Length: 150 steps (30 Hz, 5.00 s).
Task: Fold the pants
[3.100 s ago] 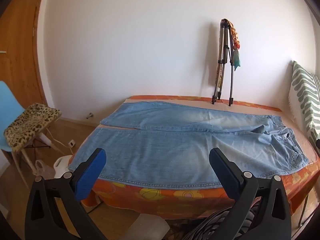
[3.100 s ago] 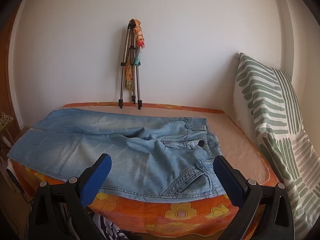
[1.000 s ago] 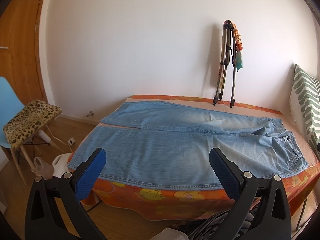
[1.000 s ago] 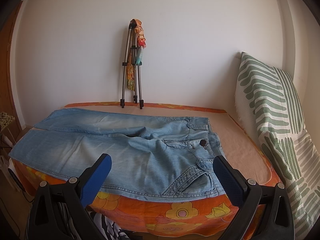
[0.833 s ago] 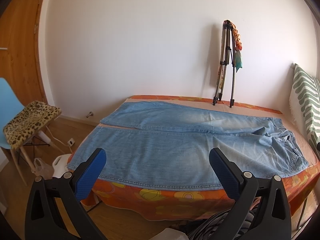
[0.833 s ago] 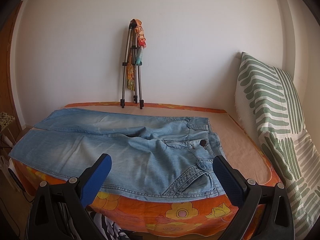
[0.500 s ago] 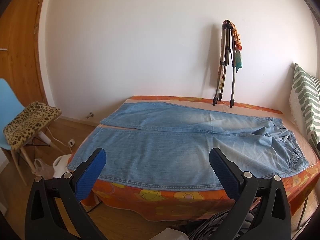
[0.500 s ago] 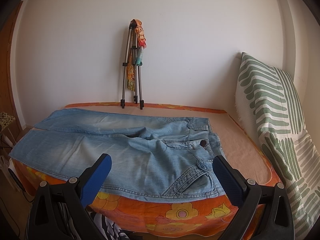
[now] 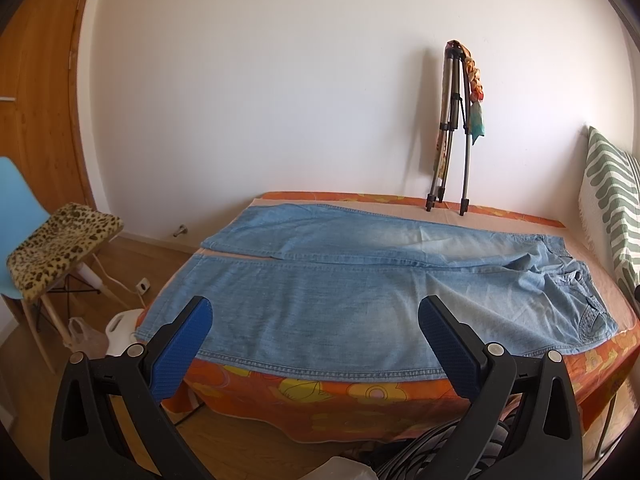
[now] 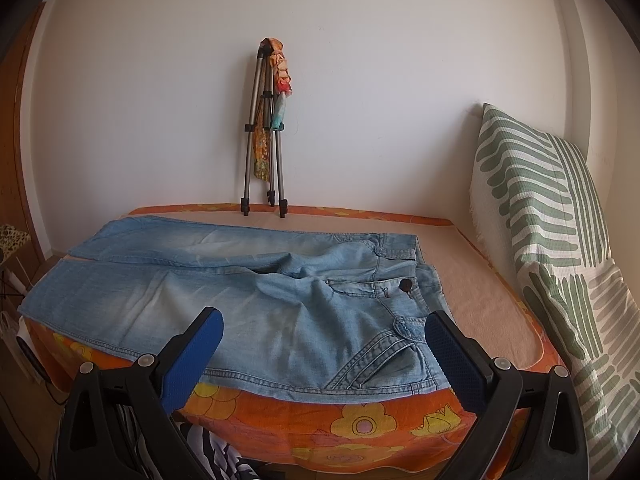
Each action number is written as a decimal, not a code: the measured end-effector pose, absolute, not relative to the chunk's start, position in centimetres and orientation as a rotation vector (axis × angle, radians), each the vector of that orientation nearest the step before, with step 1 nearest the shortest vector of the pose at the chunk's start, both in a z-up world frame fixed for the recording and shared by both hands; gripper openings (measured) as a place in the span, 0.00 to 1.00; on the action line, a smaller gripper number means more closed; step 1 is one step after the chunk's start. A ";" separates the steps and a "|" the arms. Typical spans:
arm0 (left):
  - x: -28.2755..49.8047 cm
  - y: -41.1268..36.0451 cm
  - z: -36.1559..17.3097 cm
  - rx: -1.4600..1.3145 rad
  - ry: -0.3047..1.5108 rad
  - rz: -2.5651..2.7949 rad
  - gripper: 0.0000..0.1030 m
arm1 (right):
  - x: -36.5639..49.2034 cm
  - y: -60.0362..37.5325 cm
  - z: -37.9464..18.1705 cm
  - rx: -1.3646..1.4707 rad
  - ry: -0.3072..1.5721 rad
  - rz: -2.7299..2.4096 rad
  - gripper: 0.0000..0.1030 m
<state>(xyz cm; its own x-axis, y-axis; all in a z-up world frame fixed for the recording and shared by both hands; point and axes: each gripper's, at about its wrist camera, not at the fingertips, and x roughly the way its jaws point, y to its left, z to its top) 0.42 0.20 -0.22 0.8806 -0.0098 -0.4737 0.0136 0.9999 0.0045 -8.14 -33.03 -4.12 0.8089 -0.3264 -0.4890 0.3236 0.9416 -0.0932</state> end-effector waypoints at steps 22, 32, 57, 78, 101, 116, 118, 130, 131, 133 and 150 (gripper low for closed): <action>0.1 1.5 -0.6 -0.005 0.497 0.006 1.00 | -8.6 -33.0 -4.1 -0.006 0.518 -0.343 0.99; 0.1 3.1 -1.2 -0.018 0.508 -0.008 1.00 | -8.4 -33.0 -3.6 -0.003 0.523 -0.307 0.94; 14.6 10.6 1.9 0.000 0.596 -0.034 0.79 | 12.5 -32.2 5.1 -0.108 0.544 0.115 0.86; 35.9 10.3 -3.8 -0.022 0.791 -0.097 0.63 | 41.8 -21.2 -9.0 -0.217 0.859 0.415 0.55; 50.2 8.0 -9.1 -0.160 0.972 -0.124 0.63 | 54.4 -18.0 -21.2 -0.248 1.022 0.517 0.31; 52.6 9.5 -13.0 -0.461 1.050 -0.027 0.35 | 48.1 -15.1 -16.9 -0.384 0.906 0.587 0.09; 52.2 9.9 -13.0 -0.492 1.037 -0.046 0.01 | 47.3 -14.6 -16.7 -0.393 0.903 0.594 0.09; 48.8 8.1 -8.7 -0.360 1.063 -0.115 0.59 | 41.5 -12.9 -13.9 -0.425 0.866 0.666 0.07; 48.3 8.2 -8.8 -0.368 1.067 -0.108 0.61 | 41.0 -12.6 -14.0 -0.443 0.866 0.673 0.07; 47.8 8.0 -9.5 -0.384 1.115 -0.105 0.61 | 39.8 -12.1 -14.1 -0.470 0.867 0.682 0.07; 49.3 3.8 -15.0 -0.185 1.248 0.031 0.59 | 38.2 -10.9 -15.7 -0.452 0.914 0.783 0.05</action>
<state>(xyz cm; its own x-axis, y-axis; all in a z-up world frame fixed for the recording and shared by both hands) 49.34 3.75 -15.03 0.3193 -0.0777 -0.9445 -0.1244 0.9846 -0.1230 38.16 -10.85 -15.68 0.3700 0.4046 -0.8363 -0.7640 0.6447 -0.0261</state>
